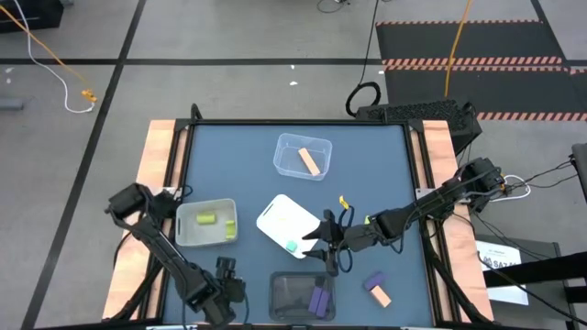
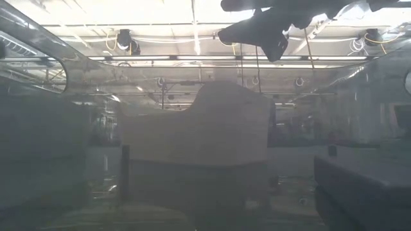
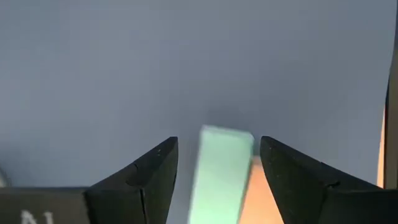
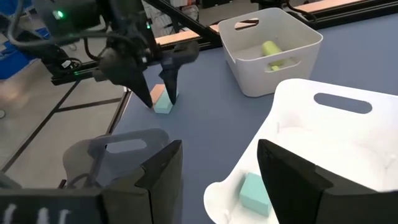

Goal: Sort & place blocks by color
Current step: Put the left blue block into the white bin

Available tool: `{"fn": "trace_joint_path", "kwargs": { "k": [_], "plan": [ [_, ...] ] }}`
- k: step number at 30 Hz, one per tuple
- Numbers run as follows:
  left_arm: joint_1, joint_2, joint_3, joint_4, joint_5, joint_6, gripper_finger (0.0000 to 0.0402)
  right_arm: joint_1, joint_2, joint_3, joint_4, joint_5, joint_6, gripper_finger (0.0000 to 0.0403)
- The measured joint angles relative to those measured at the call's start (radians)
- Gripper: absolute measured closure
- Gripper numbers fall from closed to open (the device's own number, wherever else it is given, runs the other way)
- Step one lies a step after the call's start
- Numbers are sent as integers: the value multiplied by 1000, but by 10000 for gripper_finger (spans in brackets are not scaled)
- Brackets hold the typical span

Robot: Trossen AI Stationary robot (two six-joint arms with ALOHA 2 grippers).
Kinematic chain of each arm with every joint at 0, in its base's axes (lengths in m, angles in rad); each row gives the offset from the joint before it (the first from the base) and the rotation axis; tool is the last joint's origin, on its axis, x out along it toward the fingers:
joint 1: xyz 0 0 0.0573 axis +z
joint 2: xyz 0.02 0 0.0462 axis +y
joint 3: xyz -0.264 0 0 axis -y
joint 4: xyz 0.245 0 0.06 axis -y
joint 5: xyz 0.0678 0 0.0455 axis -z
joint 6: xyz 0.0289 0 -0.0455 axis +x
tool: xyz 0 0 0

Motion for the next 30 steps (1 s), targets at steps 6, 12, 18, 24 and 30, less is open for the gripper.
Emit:
{"fn": "trace_joint_path", "kwargs": {
  "k": [6,12,18,24,30],
  "plan": [
    [-6,31,0,-6,12,13,177,0,0,0,1,0,0,202],
    [10,40,1,-35,-45,-28,178,0,0,0,6,0,-3,202],
    [34,42,0,8,-52,31,253,0,0,0,7,0,0,202],
    [58,41,0,24,-41,78,385,0,0,0,7,0,0,202],
    [86,21,0,28,-18,74,398,0,0,0,6,0,0,202]
  ]
}}
